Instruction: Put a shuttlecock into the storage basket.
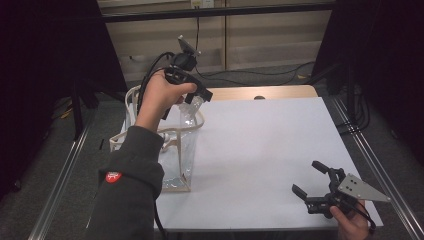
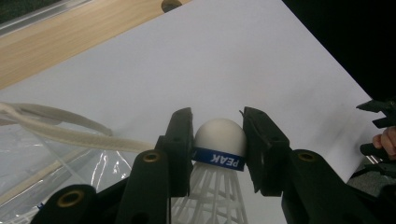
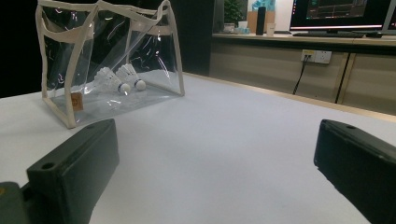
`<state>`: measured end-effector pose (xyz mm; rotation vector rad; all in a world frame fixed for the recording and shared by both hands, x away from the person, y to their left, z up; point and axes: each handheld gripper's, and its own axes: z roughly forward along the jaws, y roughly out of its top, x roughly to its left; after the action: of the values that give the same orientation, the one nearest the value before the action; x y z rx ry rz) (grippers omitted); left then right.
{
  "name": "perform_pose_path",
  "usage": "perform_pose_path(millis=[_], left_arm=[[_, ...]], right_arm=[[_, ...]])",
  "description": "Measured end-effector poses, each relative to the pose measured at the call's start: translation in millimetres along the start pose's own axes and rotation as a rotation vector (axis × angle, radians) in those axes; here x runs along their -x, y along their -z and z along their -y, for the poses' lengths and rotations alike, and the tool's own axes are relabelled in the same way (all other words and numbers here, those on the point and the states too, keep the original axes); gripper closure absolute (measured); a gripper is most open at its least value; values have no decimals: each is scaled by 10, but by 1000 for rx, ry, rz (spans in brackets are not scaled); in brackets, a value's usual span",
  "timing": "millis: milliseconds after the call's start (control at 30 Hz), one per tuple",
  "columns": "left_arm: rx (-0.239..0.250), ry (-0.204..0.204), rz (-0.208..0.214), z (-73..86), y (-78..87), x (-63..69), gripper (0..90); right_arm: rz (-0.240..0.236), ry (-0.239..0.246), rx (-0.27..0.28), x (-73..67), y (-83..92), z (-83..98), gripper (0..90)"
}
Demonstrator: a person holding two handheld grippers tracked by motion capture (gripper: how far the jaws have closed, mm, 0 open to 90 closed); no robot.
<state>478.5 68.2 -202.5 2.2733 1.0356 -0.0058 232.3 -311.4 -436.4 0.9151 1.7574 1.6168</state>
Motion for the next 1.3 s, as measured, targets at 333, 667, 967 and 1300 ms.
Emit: perform_pose_path(millis=[333,667,967,1300], left_arm=[[-1,5,-12,24,30,-56,644],[-5,11,-19,58,67,-127,644],[-3,12,-27,88,86,-186,643],[-3,13,-33,124,108,-243,643]], right_arm=[[0,0,0,0,0,0,0],[0,-1,0,-2,0,-1,0],[2,0,0,-2,-1,0,0],[4,1,0,1,1,-1,0]])
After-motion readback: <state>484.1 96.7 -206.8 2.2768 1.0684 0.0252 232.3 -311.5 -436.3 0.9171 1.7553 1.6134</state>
